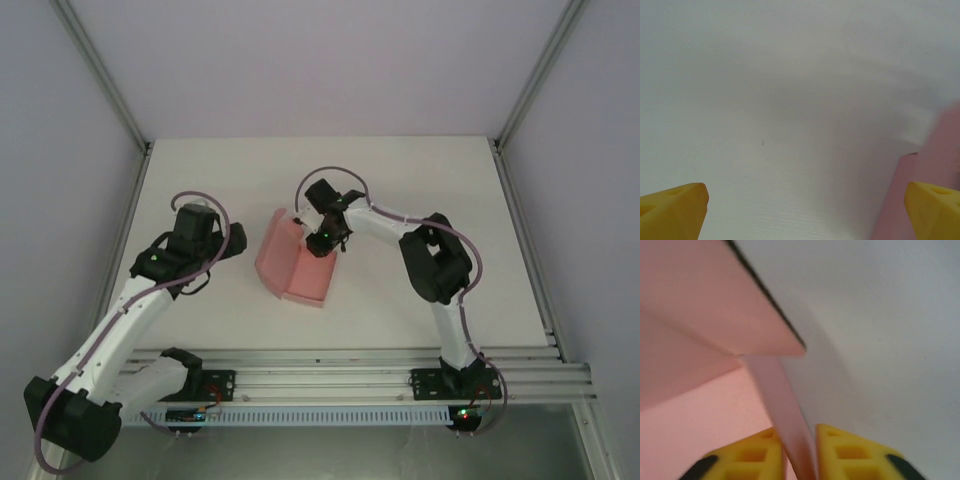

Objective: Assemble paper box

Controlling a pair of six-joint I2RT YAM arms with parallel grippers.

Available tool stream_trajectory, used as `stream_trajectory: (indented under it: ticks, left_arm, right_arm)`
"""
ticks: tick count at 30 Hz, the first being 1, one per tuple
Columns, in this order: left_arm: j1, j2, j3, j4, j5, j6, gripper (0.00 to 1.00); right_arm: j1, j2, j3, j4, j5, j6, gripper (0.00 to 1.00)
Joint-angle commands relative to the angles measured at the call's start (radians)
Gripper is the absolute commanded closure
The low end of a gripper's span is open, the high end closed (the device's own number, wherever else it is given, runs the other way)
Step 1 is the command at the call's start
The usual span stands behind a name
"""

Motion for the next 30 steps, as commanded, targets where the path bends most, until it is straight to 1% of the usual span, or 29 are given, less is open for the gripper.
stream_trajectory:
  ticks: [1, 4, 5, 7, 8, 10, 11, 14, 17, 20, 26, 28, 30]
  left_arm:
    - [0.007, 0.002, 0.006, 0.015, 0.031, -0.005, 0.01]
    - [0.007, 0.007, 0.02, 0.031, 0.053, 0.009, 0.01]
    - [0.008, 0.007, 0.026, 0.043, 0.071, 0.021, 0.0]
    - [0.007, 0.004, 0.04, 0.069, 0.108, 0.038, 0.01]
    - [0.007, 0.004, 0.046, 0.077, 0.116, 0.039, 0.01]
    - [0.007, 0.004, 0.056, 0.09, 0.127, 0.044, 0.0]
    - [0.007, 0.005, 0.056, 0.09, 0.129, 0.042, 0.0]
    - [0.004, 0.018, 0.058, 0.126, 0.144, 0.045, 0.01]
    - [0.007, 0.048, 0.059, 0.139, 0.18, 0.06, 0.0]
    - [0.007, 0.087, 0.061, 0.155, 0.231, 0.094, 0.01]
    - [0.007, 0.179, 0.072, 0.184, 0.3, 0.173, 0.0]
    - [0.007, 0.217, 0.088, 0.186, 0.332, 0.202, 0.0]
    - [0.008, 0.257, 0.109, 0.187, 0.359, 0.229, 0.0]
  right_arm:
    - [0.009, -0.038, -0.021, 0.006, 0.11, 0.084, 0.91]
    - [0.015, -0.108, -0.104, 0.06, 0.208, 0.197, 0.98]
    - [0.019, -0.135, -0.132, 0.071, 0.258, 0.254, 1.0]
    - [0.029, -0.186, -0.183, 0.044, 0.355, 0.428, 1.0]
    - [0.036, -0.207, -0.203, 0.007, 0.398, 0.556, 1.0]
    - [0.048, -0.249, -0.258, -0.031, 0.481, 0.75, 1.0]
    - [0.054, -0.266, -0.284, -0.051, 0.498, 0.843, 1.0]
    - [0.069, -0.318, -0.383, -0.01, 0.495, 1.009, 1.0]
    - [0.098, -0.353, -0.476, 0.093, 0.454, 1.055, 1.0]
    - [0.126, -0.356, -0.494, 0.108, 0.447, 1.053, 1.0]
    - [0.128, -0.366, -0.509, 0.149, 0.433, 0.951, 0.99]
    - [0.128, -0.369, -0.506, 0.145, 0.431, 0.944, 0.98]
    - [0.128, -0.374, -0.507, 0.142, 0.431, 0.943, 0.94]
